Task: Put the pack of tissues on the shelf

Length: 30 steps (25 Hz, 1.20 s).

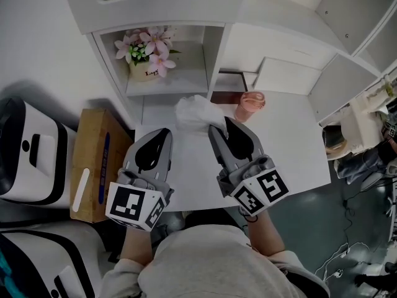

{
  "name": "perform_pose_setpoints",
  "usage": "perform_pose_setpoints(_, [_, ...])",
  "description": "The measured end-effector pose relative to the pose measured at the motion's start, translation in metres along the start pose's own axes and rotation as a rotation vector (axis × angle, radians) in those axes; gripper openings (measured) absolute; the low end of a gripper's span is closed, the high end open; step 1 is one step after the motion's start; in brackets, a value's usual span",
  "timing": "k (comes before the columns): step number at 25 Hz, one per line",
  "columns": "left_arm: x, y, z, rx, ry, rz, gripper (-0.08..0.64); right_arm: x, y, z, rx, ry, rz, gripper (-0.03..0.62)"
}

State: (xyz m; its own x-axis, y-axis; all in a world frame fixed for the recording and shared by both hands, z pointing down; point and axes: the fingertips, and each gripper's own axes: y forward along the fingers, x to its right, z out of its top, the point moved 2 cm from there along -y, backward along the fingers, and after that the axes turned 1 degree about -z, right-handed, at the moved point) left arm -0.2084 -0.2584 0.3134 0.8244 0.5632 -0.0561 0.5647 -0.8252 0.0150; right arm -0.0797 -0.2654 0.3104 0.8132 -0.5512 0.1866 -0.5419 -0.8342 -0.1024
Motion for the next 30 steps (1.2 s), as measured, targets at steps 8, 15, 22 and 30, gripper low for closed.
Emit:
perform_pose_setpoints(8, [-0.002, 0.015, 0.0, -0.007, -0.009, -0.005, 0.002, 0.012, 0.013, 0.005, 0.002, -0.006, -0.007, 0.124])
perform_pose_setpoints(15, [-0.014, 0.028, 0.008, -0.001, -0.006, 0.019, 0.002, 0.022, 0.04, 0.007, 0.004, -0.018, -0.002, 0.124])
perform_pose_setpoints(22, [-0.028, 0.038, 0.01, -0.004, -0.012, 0.037, 0.002, 0.034, 0.065, 0.002, -0.011, -0.025, -0.01, 0.124])
perform_pose_setpoints(30, [-0.04, 0.042, 0.013, 0.002, -0.016, 0.06, 0.002, 0.042, 0.087, -0.006, -0.024, -0.036, -0.023, 0.124])
